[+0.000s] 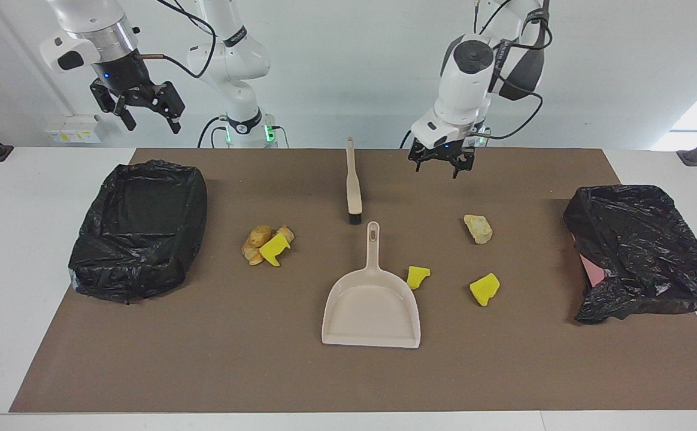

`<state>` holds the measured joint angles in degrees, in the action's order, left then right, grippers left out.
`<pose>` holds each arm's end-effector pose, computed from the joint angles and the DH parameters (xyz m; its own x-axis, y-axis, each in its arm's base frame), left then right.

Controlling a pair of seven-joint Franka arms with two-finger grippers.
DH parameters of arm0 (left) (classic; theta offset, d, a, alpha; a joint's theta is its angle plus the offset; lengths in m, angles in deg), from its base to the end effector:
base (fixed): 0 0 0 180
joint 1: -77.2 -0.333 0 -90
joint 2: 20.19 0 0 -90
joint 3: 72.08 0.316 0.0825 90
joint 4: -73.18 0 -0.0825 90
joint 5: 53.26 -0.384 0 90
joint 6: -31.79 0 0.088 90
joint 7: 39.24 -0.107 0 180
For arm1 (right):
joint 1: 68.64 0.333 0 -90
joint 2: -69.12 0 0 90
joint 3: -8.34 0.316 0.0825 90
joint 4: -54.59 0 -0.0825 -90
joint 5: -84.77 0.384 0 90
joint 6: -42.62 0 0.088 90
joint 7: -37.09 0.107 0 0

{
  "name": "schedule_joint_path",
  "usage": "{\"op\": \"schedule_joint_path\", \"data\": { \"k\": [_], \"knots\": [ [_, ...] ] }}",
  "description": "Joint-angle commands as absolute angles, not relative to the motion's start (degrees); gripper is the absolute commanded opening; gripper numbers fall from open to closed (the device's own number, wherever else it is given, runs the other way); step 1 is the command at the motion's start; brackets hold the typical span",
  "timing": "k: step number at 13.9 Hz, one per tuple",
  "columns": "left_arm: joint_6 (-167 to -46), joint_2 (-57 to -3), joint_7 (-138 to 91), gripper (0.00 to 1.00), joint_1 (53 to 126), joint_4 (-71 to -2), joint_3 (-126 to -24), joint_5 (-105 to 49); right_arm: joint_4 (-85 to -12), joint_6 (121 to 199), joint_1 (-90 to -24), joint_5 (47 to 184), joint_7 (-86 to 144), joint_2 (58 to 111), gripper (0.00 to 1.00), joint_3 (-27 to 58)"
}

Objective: Sweep and dump trash in bin
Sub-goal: 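Reach down and grasp the beige brush handle with the left gripper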

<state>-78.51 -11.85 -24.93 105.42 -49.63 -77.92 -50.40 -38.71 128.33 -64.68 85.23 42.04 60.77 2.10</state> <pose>0.4112 -0.2838 0.4602 0.9449 -0.3178 -0.0789 -0.3180 -0.9480 0.0115 0.5001 -0.0237 0.6673 0.9922 -0.1243 0.0103 -0.1240 -0.9920 -0.0248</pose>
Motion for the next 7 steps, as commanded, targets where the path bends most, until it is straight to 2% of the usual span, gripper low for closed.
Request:
{"op": "schedule_joint_path", "data": {
  "k": [1,3,7],
  "knots": [
    [-85.4,-11.0,-17.3,1.0,112.9,-55.6,-76.7,-49.5,-40.0,129.5,-65.5,84.9,38.8,60.0,1.0,2.3],
    [-90.7,-11.3,-9.1,1.0,118.7,-58.6,-76.8,-49.4,-40.0,129.4,-65.5,84.9,38.7,60.0,1.0,2.3],
    [-96.2,-14.5,5.1,1.0,129.2,-59.4,-76.7,-49.5,-40.0,129.3,-66.0,84.9,38.3,60.0,1.0,2.2]
  ]
}}
